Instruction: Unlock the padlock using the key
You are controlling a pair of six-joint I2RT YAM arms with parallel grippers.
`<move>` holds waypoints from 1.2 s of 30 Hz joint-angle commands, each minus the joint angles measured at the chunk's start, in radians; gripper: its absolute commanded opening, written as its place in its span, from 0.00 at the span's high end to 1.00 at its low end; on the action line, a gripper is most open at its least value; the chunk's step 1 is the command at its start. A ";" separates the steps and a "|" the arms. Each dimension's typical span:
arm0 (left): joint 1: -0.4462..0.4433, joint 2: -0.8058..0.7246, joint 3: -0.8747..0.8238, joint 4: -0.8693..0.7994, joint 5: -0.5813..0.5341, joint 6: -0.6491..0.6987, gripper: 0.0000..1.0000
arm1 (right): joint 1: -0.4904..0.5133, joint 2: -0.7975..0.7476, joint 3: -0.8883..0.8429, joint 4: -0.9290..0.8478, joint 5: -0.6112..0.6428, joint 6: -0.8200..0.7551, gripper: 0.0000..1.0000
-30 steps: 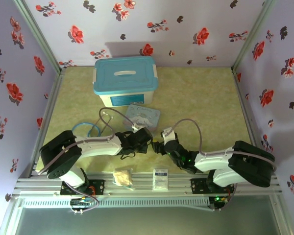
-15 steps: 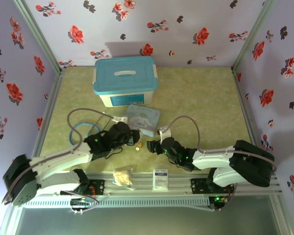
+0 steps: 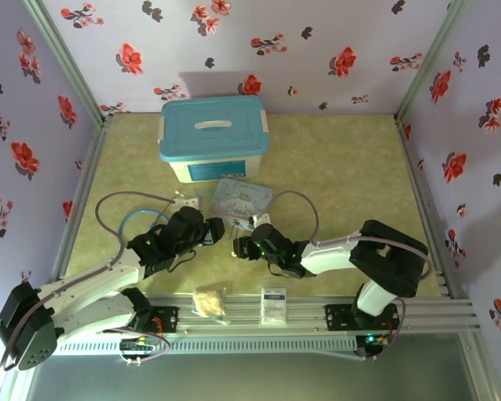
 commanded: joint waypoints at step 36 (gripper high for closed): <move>0.007 0.058 0.013 0.044 0.002 0.038 0.45 | -0.060 0.027 -0.107 0.084 -0.077 0.165 0.81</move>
